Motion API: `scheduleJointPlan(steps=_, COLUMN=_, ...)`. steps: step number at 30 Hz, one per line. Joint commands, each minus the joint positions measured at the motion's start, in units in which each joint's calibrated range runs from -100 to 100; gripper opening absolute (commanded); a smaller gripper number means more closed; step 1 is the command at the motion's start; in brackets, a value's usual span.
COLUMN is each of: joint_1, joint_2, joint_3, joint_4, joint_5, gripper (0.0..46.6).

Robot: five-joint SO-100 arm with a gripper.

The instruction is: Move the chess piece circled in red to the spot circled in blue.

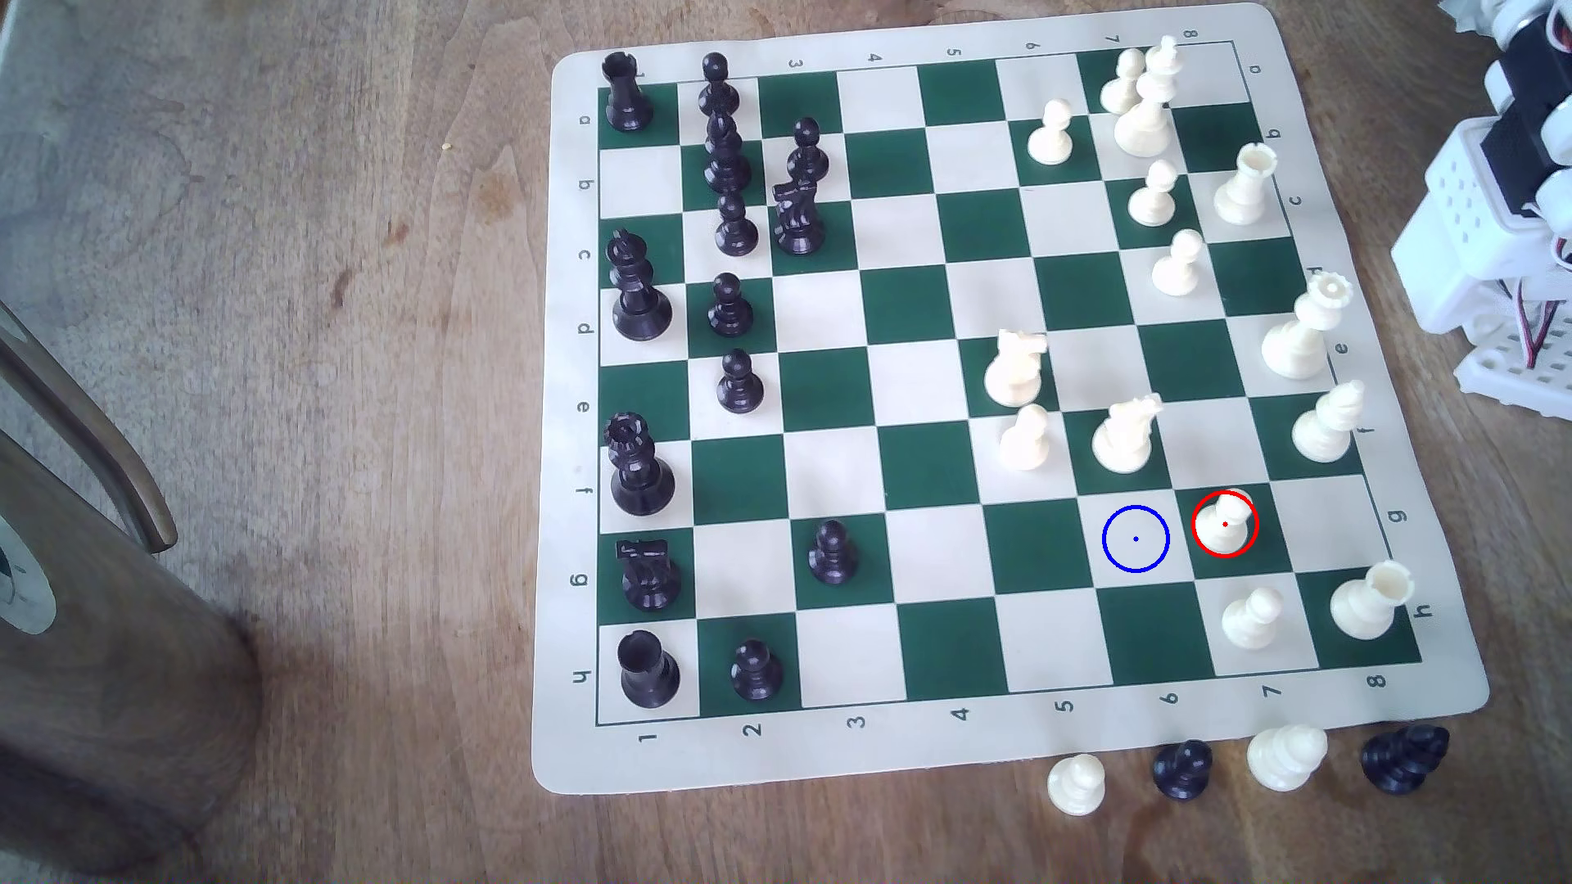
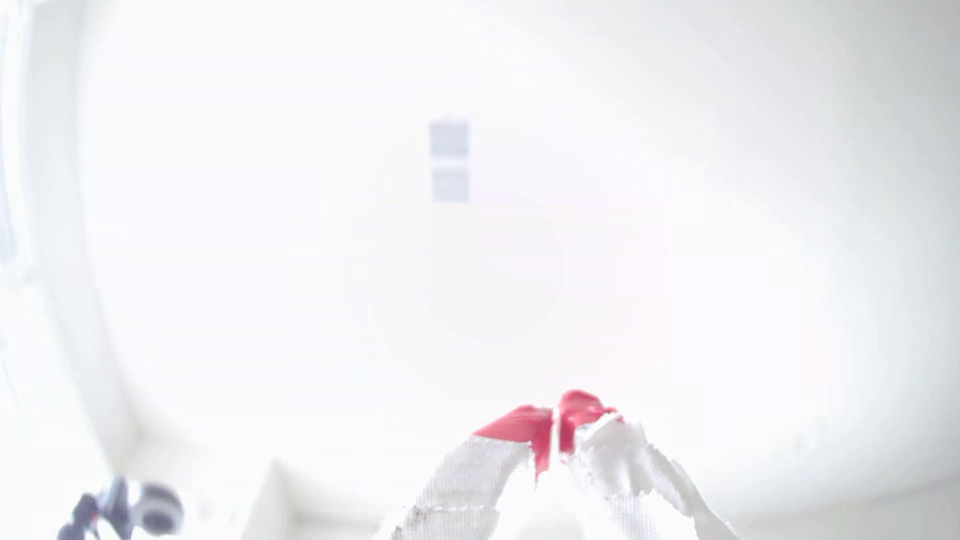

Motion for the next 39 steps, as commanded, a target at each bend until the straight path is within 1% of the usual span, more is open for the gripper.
scheduleJointPlan(steps=1, joint_1=-2.94, joint_2=-0.03, joint_3=0.81, joint_4=22.71, joint_5=0.44, gripper=0.1)
scheduleJointPlan(steps=2, joint_1=-3.88, joint_2=-0.03, joint_3=0.81, joint_4=28.94, joint_5=0.63, gripper=0.1)
scheduleJointPlan(steps=5, joint_1=-4.97, joint_2=1.25, joint_3=0.81, joint_4=35.9, joint_5=0.49, gripper=0.1)
scheduleJointPlan(steps=8, joint_1=-6.46, joint_2=7.02, joint_3=-5.44, joint_4=49.9, joint_5=-1.66, gripper=0.1)
scheduleJointPlan(steps=10, joint_1=-6.93, joint_2=9.99, joint_3=-11.15, joint_4=59.24, joint_5=-2.64, gripper=0.1)
scheduleJointPlan(steps=11, joint_1=-7.0, joint_2=14.06, joint_3=-17.86, joint_4=68.33, joint_5=-4.05, gripper=0.1)
scheduleJointPlan(steps=12, joint_1=-6.93, joint_2=16.53, joint_3=-22.03, joint_4=73.9, joint_5=-5.13, gripper=0.5)
scheduleJointPlan(steps=14, joint_1=-7.0, joint_2=20.26, joint_3=-27.56, joint_4=81.27, joint_5=-6.54, gripper=0.5)
scheduleJointPlan(steps=15, joint_1=-7.32, joint_2=24.08, joint_3=-33.64, joint_4=89.87, joint_5=-8.16, gripper=1.5)
scheduleJointPlan(steps=16, joint_1=-7.63, joint_2=25.52, joint_3=-36.36, joint_4=93.31, joint_5=-9.13, gripper=3.1)
scheduleJointPlan(steps=17, joint_1=-8.02, joint_2=27.14, joint_3=-39.26, joint_4=97.16, joint_5=-9.87, gripper=6.5)
scheduleJointPlan(steps=18, joint_1=-9.04, joint_2=29.09, joint_3=-44.34, joint_4=103.22, joint_5=-11.48, gripper=13.7)
scheduleJointPlan(steps=19, joint_1=-10.13, joint_2=30.11, joint_3=-47.51, joint_4=107.4, joint_5=-12.26, gripper=15.6)
scheduleJointPlan(steps=20, joint_1=-11.07, joint_2=30.7, joint_3=-50.05, joint_4=110.18, joint_5=-13.33, gripper=16.1)
scheduleJointPlan(steps=22, joint_1=-13.03, joint_2=32.99, joint_3=-56.39, joint_4=116.9, joint_5=-14.7, gripper=14.0)
scheduleJointPlan(steps=23, joint_1=-14.2, joint_2=35.2, joint_3=-60.11, joint_4=121.24, joint_5=-15.14, gripper=11.8)
scheduleJointPlan(steps=24, joint_1=-15.77, joint_2=41.23, joint_3=-67.82, joint_4=130.16, joint_5=-16.31, gripper=7.3)
scheduleJointPlan(steps=25, joint_1=-16.23, joint_2=44.54, joint_3=-71.26, joint_4=134.09, joint_5=-17.14, gripper=5.5)
scheduleJointPlan(steps=27, joint_1=-16.55, joint_2=48.95, joint_3=-75.07, joint_4=139.09, joint_5=-18.27, gripper=4.6)
scheduleJointPlan(steps=29, joint_1=-16.86, joint_2=52.01, joint_3=-76.16, joint_4=141.96, joint_5=-19.63, gripper=7.0)
scheduleJointPlan(steps=31, joint_1=-17.8, joint_2=53.2, joint_3=-75.89, joint_4=143.84, joint_5=-20.22, gripper=10.6)
scheduleJointPlan(steps=32, joint_1=-18.35, joint_2=53.37, joint_3=-75.16, joint_4=144.0, joint_5=-20.51, gripper=11.5)
scheduleJointPlan(steps=33, joint_1=-19.83, joint_2=54.98, joint_3=-75.07, joint_4=145.48, joint_5=-21.2, gripper=11.8)
scheduleJointPlan(steps=36, joint_1=-22.1, joint_2=59.99, joint_3=-76.34, joint_4=148.1, joint_5=-23.3, gripper=10.8)
scheduleJointPlan(steps=37, joint_1=-23.2, joint_2=63.64, joint_3=-76.52, joint_4=148.84, joint_5=-24.52, gripper=10.7)
scheduleJointPlan(steps=39, joint_1=-23.74, joint_2=66.44, joint_3=-75.8, joint_4=148.1, joint_5=-25.54, gripper=10.9)
